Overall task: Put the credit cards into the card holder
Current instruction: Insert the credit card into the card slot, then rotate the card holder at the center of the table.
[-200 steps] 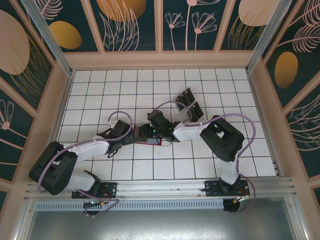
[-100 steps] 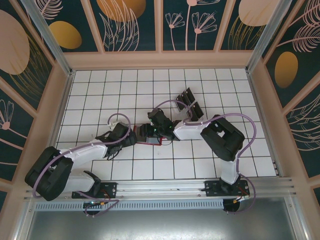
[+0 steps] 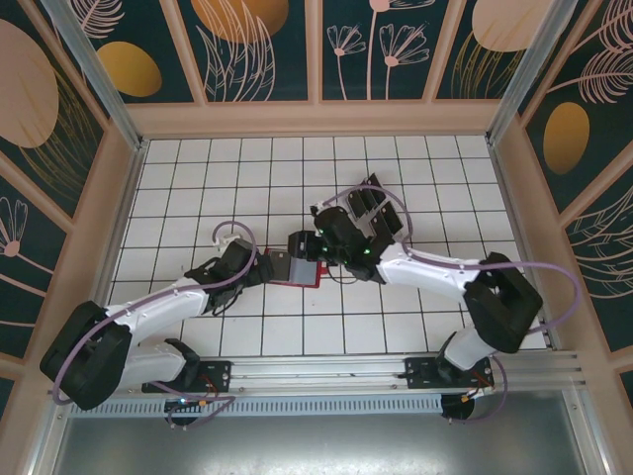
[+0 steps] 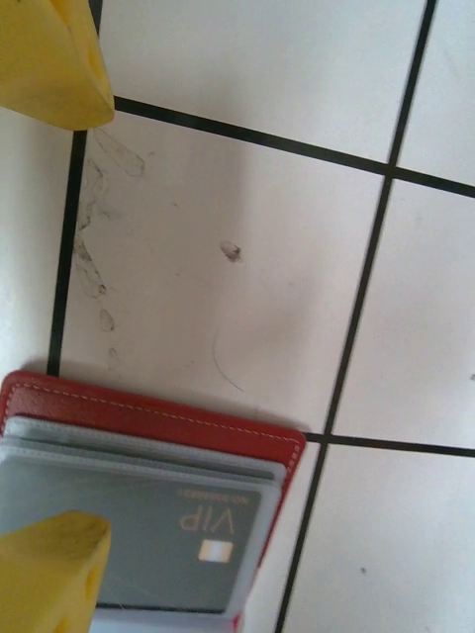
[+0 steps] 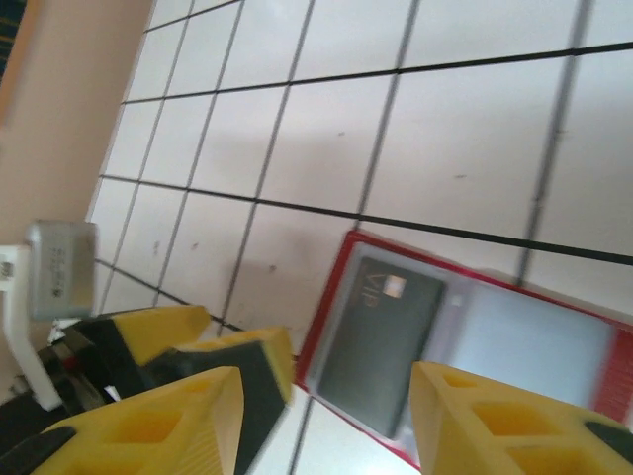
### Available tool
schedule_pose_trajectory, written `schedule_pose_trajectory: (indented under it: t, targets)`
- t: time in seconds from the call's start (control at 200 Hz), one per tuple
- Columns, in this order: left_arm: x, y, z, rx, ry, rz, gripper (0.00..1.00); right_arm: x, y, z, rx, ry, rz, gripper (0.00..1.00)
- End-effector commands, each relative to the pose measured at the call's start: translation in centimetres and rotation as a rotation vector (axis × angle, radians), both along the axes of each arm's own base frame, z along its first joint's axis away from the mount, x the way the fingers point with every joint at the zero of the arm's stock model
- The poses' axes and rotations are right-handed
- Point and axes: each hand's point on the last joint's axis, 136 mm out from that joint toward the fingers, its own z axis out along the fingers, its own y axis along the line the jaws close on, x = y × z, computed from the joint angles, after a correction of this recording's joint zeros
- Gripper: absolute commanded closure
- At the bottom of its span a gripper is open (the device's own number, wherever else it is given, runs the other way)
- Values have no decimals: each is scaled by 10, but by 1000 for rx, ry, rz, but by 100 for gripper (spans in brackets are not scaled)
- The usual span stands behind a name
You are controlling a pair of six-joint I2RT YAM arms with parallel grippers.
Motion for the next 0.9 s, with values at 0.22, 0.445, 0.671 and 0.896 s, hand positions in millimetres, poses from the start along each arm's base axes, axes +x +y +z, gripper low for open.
schedule_pose_trajectory:
  t: [0.22, 0.445, 0.671, 0.896]
  targets:
    - [27, -9, 26, 46, -66, -13, 1, -6, -66, -67, -257, 59, -157, 46]
    - [36, -18, 31, 38, -73, -37, 1, 2, -71, -91, -310, 68, -178, 51]
    - [34, -31, 25, -12, -78, -106, 1, 12, -74, -97, -306, 61, -180, 88]
    - [30, -41, 11, -51, -71, -155, 1, 20, -72, -93, -272, 46, -166, 100]
